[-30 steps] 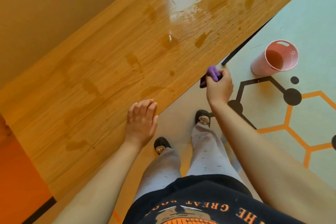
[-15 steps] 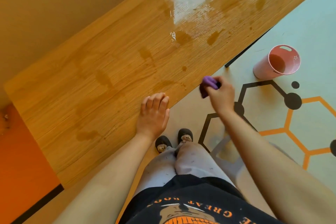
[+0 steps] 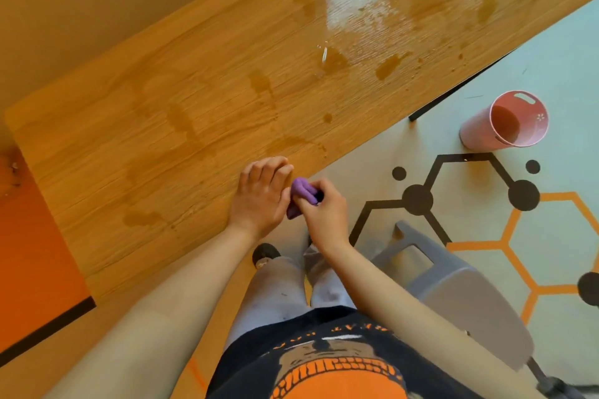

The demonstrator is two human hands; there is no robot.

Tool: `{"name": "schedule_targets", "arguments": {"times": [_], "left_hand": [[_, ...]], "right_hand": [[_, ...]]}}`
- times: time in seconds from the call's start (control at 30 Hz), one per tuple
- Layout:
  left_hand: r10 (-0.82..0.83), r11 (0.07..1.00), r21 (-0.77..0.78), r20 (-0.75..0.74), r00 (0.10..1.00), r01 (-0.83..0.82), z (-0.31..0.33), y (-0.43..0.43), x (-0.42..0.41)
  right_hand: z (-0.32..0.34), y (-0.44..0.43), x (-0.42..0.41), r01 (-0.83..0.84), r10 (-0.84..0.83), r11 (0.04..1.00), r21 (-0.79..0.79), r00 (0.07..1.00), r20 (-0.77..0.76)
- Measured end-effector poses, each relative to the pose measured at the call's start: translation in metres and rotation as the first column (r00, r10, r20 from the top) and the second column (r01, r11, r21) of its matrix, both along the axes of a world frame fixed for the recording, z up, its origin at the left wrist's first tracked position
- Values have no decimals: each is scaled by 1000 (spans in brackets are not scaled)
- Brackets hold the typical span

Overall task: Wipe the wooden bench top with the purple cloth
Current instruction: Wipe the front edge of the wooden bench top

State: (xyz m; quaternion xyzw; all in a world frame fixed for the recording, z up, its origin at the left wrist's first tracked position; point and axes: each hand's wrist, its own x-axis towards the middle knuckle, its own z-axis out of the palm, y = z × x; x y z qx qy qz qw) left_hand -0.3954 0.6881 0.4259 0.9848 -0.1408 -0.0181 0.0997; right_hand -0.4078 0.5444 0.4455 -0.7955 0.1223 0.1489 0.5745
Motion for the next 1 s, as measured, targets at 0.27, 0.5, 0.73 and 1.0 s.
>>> {"name": "schedule_targets", "arguments": {"times": [0.27,0.5,0.73,1.0], "left_hand": [[140,988,-67,-6,990,-140,15,43,-56],[323,942,-104,33,946,-318,6,111,-131],[542,836,-136,51,839,-532,-2,152,-161],[663,748,-37,55,746,-662,-17,176,-178]], "right_hand": [[-2,-61,55,114,-103,964,-240,993,55],[2,37,-18,220,-212,966,-139,975,70],[-8,113,-86,-101,102,992,-72,994,22],[-7,72,-47,121,-101,943,-310,992,80]]}}
